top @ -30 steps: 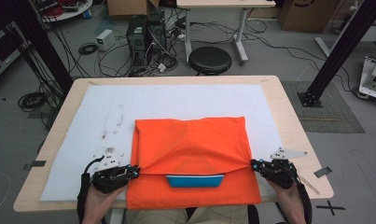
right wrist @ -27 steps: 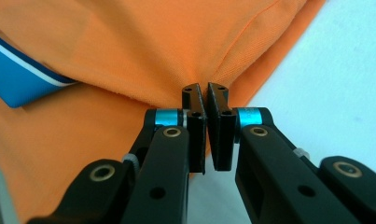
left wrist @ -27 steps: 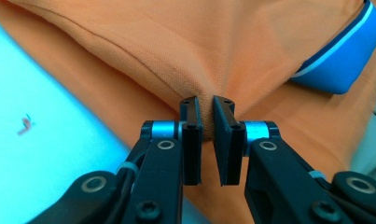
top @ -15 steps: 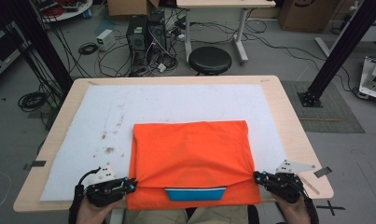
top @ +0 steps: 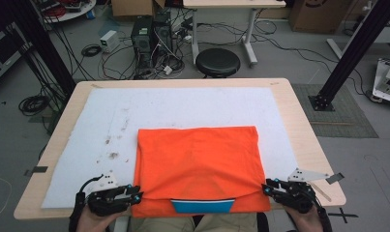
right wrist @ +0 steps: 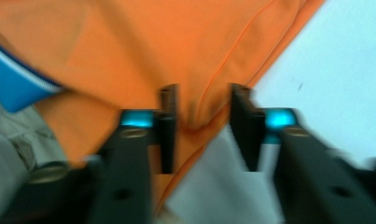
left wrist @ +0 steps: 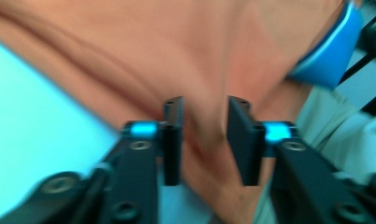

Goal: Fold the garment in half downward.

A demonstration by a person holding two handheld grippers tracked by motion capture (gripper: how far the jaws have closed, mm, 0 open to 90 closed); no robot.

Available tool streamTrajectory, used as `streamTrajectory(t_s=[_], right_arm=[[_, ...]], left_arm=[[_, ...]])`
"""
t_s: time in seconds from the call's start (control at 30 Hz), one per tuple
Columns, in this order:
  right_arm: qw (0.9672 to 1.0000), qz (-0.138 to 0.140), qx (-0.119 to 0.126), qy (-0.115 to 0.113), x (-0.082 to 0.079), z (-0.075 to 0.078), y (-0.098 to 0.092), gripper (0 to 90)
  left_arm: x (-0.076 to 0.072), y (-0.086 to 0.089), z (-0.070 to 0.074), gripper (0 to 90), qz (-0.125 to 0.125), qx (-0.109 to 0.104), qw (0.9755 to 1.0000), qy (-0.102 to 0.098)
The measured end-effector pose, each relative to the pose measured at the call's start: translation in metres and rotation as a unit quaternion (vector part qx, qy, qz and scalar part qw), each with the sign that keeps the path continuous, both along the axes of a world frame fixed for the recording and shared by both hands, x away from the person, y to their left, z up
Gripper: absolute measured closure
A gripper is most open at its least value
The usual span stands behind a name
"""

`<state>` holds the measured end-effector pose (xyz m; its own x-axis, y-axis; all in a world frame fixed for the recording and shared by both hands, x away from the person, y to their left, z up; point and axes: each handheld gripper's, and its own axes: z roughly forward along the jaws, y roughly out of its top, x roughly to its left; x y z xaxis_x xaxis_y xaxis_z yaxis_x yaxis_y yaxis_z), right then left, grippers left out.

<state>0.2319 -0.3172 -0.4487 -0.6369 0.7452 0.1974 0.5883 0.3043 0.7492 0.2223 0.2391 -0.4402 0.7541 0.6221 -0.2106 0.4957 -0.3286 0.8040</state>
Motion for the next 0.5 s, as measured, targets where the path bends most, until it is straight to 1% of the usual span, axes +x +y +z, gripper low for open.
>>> streamTrajectory(t_s=[0.07, 0.13, 0.17, 0.2, 0.23, 0.3, 0.33, 0.37, 0.4, 0.43, 0.47, 0.5], right_arm=[[0.9998, -0.020, 0.005, -0.002, 0.009, 0.004, 0.000, 45.8], [0.9994, -0.032, 0.008, -0.008, 0.020, 0.008, 0.001, 41.5], [0.9991, -0.038, 0.008, -0.013, 0.026, 0.011, 0.002, 39.7], [0.9988, -0.044, 0.008, -0.019, 0.032, 0.014, 0.004, 38.5], [0.9986, -0.046, 0.007, -0.024, 0.039, 0.016, 0.005, 37.5], [0.9983, -0.052, 0.007, -0.026, 0.054, 0.020, 0.007, 35.1], [0.9981, -0.055, 0.008, -0.024, 0.061, 0.021, 0.008, 33.6], [0.9980, -0.057, 0.008, -0.027, 0.068, 0.023, 0.009, 33.4], [0.9979, -0.055, 0.007, -0.032, 0.074, 0.024, 0.010, 33.3], [0.9977, -0.061, 0.006, -0.031, 0.079, 0.025, 0.012, 33.0], [0.9973, -0.064, 0.002, -0.038, 0.084, 0.026, 0.013, 32.9], [0.9969, -0.066, 0.004, -0.041, 0.088, 0.025, 0.015, 32.9]], left_arm=[[0.008, 0.002, 0.009, 56.7, 0.014, -0.013, 0.9997, -0.016], [0.019, 0.004, 0.018, 54.1, 0.030, -0.017, 0.9988, -0.036], [0.025, 0.004, 0.022, 51.8, 0.037, -0.014, 0.9982, -0.045], [0.033, 0.005, 0.025, 51.8, 0.043, -0.012, 0.9977, -0.051], [0.041, 0.006, 0.029, 50.9, 0.051, -0.010, 0.9973, -0.051], [0.058, 0.006, 0.036, 46.3, 0.063, -0.010, 0.9964, -0.056], [0.067, 0.007, 0.039, 45.6, 0.069, -0.004, 0.9958, -0.060], [0.077, 0.007, 0.041, 45.4, 0.075, 0.001, 0.9952, -0.063], [0.087, 0.007, 0.042, 45.0, 0.079, 0.002, 0.9949, -0.063], [0.097, 0.006, 0.042, 43.9, 0.088, 0.003, 0.9943, -0.059], [0.106, 0.005, 0.043, 41.0, 0.097, 0.014, 0.9936, -0.057], [0.116, 0.005, 0.043, 40.8, 0.098, 0.021, 0.9937, -0.051]])
